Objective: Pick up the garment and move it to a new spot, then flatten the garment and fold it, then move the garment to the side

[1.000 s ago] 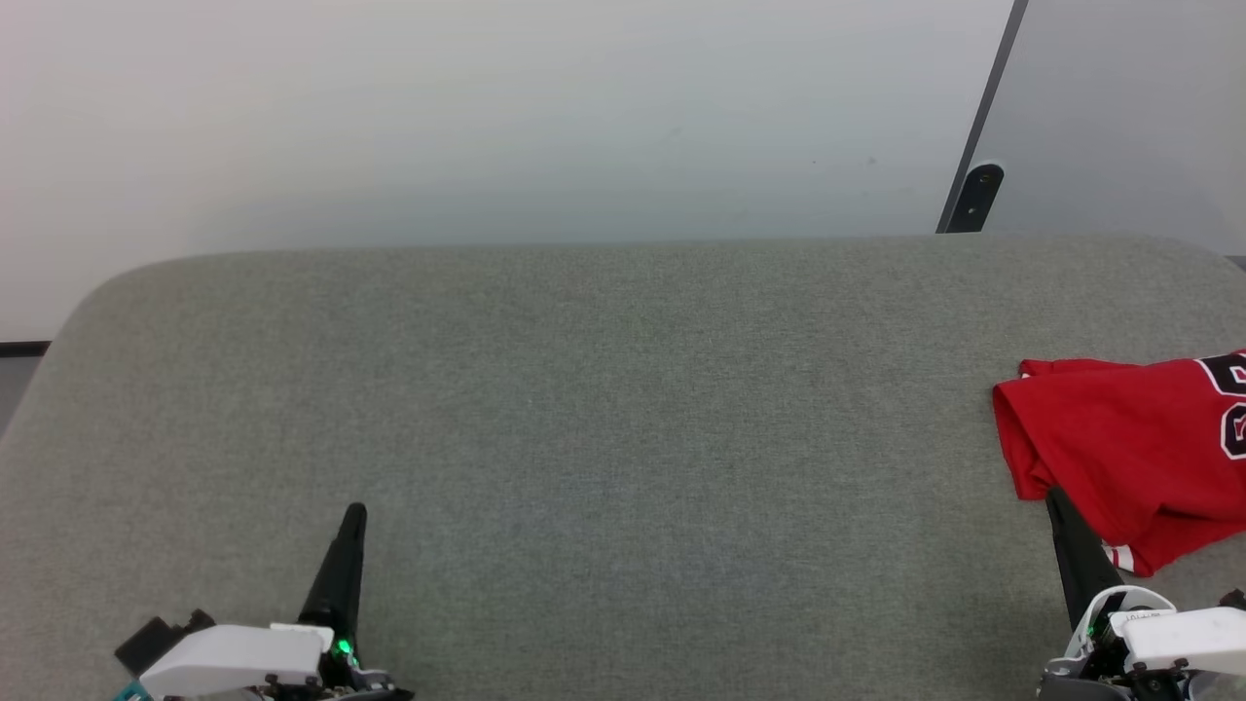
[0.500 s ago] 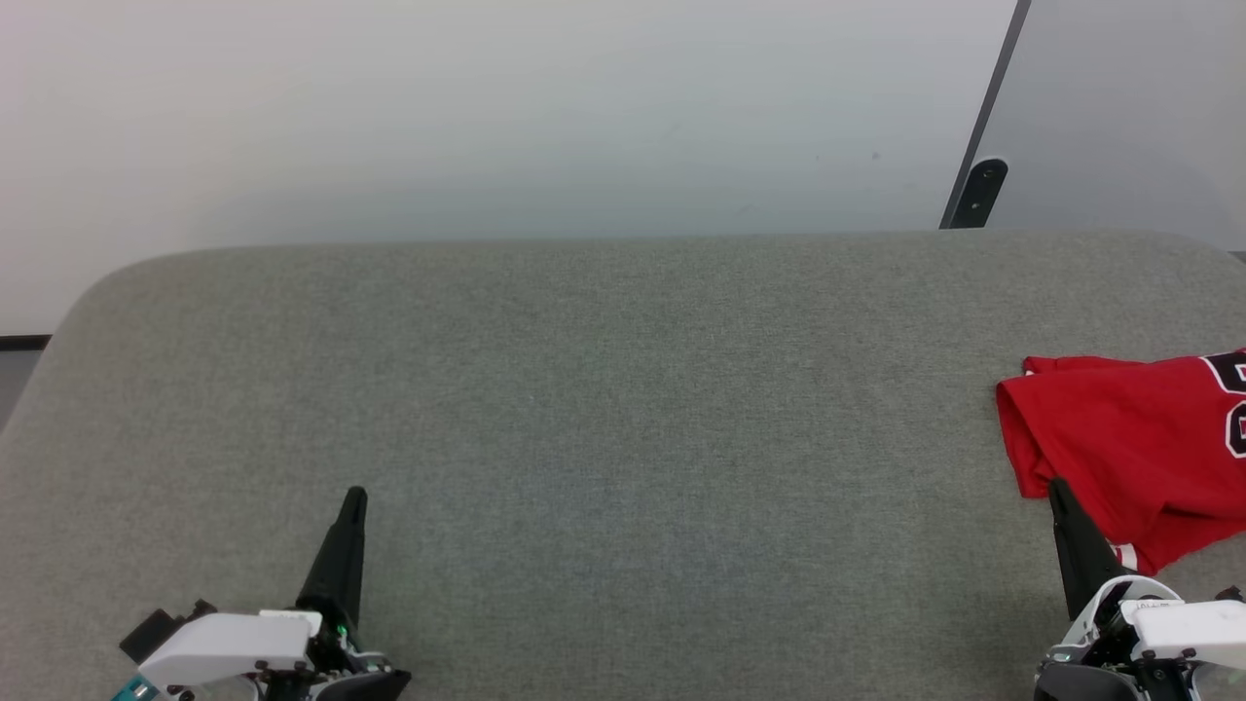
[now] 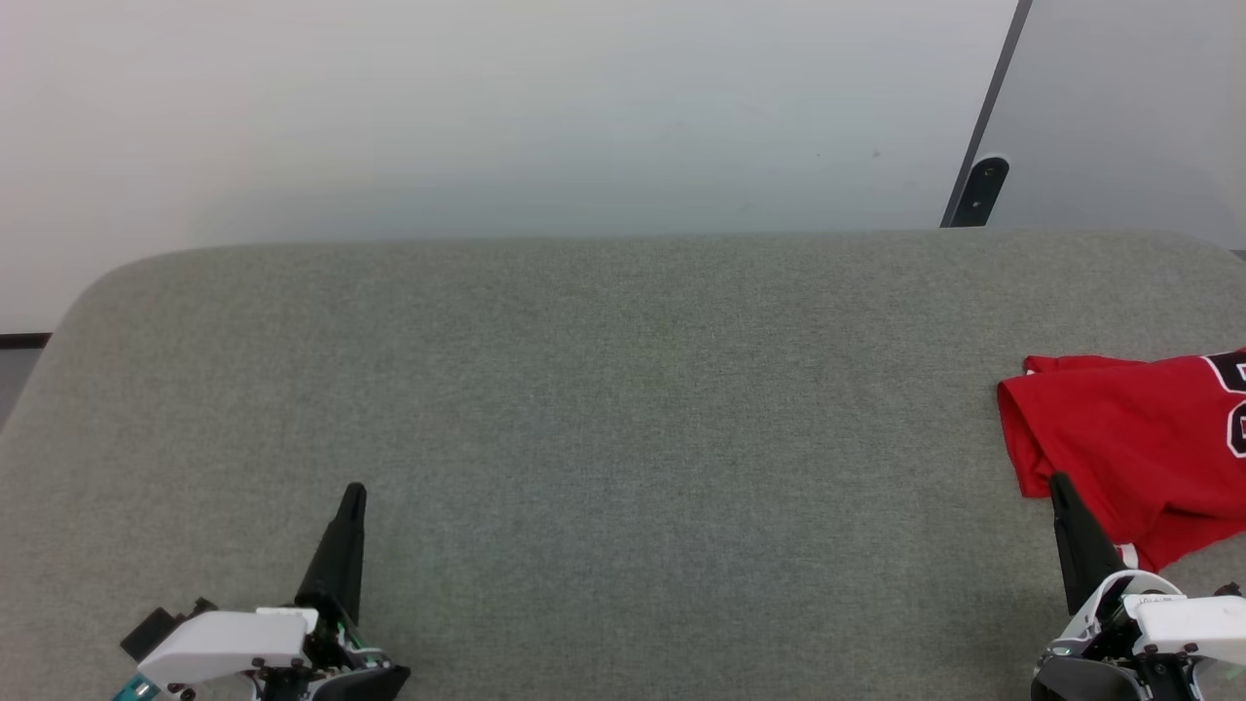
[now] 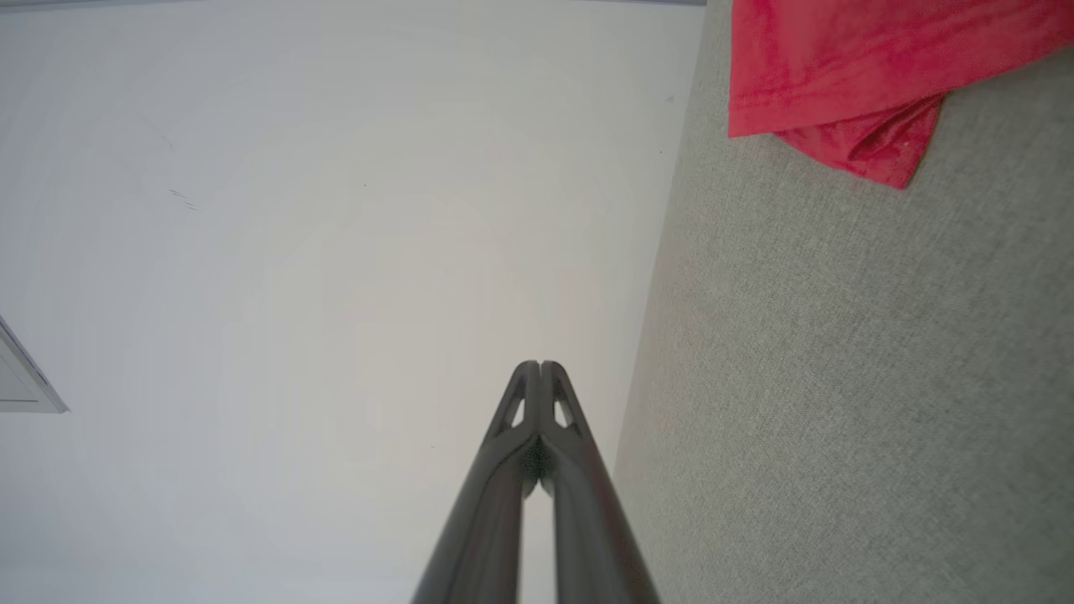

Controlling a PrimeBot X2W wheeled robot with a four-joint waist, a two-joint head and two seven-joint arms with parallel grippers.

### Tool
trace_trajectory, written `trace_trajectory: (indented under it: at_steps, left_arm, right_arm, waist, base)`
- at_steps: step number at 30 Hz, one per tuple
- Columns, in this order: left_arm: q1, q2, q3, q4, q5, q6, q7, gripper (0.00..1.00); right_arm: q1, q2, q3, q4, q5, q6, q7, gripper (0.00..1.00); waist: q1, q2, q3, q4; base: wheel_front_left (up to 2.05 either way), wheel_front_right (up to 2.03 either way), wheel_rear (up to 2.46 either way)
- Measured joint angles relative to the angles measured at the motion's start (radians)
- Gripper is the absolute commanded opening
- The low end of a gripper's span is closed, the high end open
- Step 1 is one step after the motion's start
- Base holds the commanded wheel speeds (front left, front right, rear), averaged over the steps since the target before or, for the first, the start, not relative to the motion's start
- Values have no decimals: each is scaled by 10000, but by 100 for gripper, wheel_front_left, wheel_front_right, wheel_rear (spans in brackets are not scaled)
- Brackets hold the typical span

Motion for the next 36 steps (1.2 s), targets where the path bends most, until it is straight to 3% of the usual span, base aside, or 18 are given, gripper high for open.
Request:
trace_trajectory:
  at_steps: [36]
  left_arm:
    - [-2, -8, 8, -2, 2, -2, 2, 0]
  right_arm:
    - [0, 0, 0, 0, 0, 0, -2, 0]
  waist:
    - [0, 0, 0, 0]
  base:
    - [0, 0, 0]
